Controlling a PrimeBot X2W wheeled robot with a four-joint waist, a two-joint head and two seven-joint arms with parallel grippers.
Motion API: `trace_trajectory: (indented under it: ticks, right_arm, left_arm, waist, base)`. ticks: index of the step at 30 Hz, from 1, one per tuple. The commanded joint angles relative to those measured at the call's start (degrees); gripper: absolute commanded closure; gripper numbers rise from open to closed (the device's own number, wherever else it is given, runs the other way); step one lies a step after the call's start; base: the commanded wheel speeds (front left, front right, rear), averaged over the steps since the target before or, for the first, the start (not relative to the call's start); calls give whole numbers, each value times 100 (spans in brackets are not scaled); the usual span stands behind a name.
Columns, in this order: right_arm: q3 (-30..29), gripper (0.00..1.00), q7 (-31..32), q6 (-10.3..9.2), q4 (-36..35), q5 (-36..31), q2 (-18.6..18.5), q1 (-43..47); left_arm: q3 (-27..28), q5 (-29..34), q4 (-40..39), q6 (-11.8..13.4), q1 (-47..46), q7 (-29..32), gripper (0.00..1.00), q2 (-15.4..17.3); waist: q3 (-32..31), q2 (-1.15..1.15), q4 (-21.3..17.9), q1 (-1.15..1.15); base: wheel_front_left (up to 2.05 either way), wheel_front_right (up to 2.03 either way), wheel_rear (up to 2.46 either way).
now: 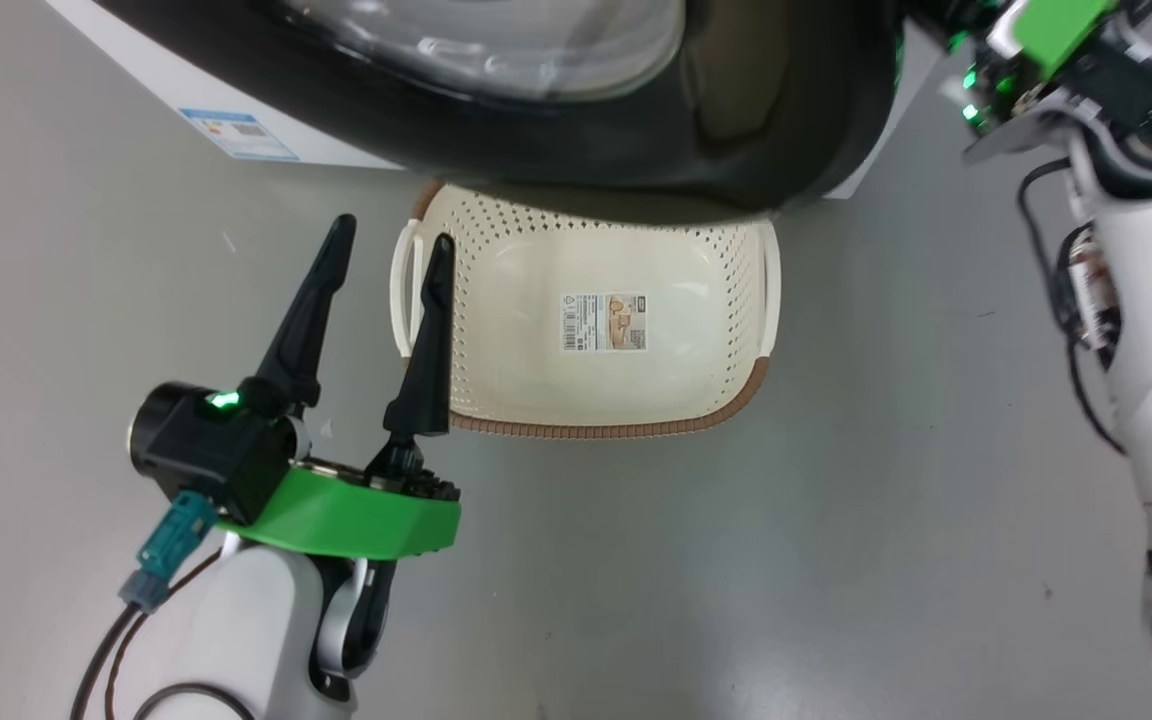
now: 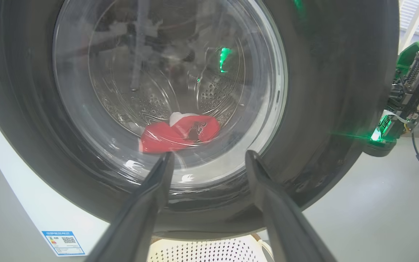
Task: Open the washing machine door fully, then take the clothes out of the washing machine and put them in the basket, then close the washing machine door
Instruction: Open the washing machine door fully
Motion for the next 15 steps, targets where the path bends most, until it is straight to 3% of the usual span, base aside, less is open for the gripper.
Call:
trace_trajectory:
  ticks: [1,15]
  right_arm:
    - [129,100,92,45,-280,35,255,166]
    - [187,100,332,45,-873,-46,339,646]
  left_arm:
    - [213,-4,-103,-17,-44,-44,0,108]
    - [297,72,-89,-6,35,-44,0,108]
  waist:
    - [-56,0,-39,0]
    - [-234,0,-118,0]
  base:
    - [0,0,0]
    - [0,0,0]
